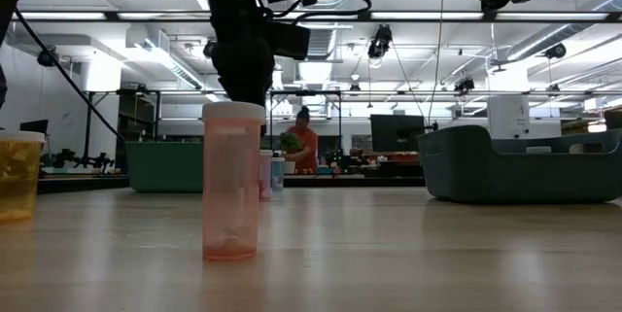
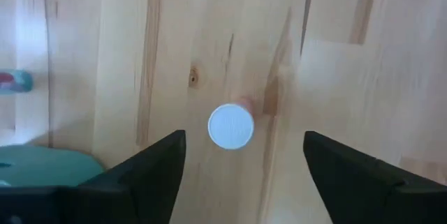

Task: Pick and place medicine bottles into bin by pill shape (circle, oval)
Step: Put the pink capsule bottle into the green bin

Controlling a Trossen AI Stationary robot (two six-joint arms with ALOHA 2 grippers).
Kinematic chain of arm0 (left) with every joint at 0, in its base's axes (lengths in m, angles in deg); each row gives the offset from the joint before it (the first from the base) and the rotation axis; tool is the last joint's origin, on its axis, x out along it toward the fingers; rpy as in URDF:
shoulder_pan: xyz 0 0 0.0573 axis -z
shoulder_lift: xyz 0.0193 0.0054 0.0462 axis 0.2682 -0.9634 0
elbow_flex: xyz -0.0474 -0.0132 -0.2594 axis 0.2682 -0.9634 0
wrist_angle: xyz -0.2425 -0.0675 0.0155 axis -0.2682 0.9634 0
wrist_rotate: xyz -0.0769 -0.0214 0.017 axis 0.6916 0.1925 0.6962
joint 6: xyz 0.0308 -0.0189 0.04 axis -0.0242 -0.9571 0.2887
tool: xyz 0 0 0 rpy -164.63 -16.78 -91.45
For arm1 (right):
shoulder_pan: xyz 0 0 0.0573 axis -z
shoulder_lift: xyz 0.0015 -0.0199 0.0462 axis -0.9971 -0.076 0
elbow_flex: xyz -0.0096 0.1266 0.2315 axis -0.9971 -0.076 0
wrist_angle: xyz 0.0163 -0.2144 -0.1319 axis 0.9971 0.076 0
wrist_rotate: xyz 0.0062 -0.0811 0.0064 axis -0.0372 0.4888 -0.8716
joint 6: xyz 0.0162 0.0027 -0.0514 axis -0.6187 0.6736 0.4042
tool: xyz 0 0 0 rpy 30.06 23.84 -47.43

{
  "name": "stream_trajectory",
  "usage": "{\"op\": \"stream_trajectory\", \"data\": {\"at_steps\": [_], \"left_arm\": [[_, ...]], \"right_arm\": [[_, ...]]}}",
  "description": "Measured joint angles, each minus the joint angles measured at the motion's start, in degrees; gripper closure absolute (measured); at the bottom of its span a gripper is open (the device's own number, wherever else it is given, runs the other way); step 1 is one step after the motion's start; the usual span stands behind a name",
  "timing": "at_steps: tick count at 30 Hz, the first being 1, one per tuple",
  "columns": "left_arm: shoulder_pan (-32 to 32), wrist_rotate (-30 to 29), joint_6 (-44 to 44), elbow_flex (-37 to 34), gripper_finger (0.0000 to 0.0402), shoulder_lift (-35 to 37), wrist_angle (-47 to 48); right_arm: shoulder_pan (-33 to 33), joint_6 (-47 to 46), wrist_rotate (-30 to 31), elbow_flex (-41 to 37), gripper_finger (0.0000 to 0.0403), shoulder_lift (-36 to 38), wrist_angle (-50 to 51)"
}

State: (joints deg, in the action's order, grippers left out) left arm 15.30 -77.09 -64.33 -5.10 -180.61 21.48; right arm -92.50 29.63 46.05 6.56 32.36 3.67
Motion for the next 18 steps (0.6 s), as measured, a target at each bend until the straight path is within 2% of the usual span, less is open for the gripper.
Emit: {"op": "stream_trajectory", "data": {"at_steps": [18], "left_arm": [[-0.58, -0.12, 0.39, -5.43, 0.0151, 0.0, -8.87]], "right_arm": [[0.0, -0.07, 0.0, 0.02, 0.0303, -0.02, 0.01]]}}
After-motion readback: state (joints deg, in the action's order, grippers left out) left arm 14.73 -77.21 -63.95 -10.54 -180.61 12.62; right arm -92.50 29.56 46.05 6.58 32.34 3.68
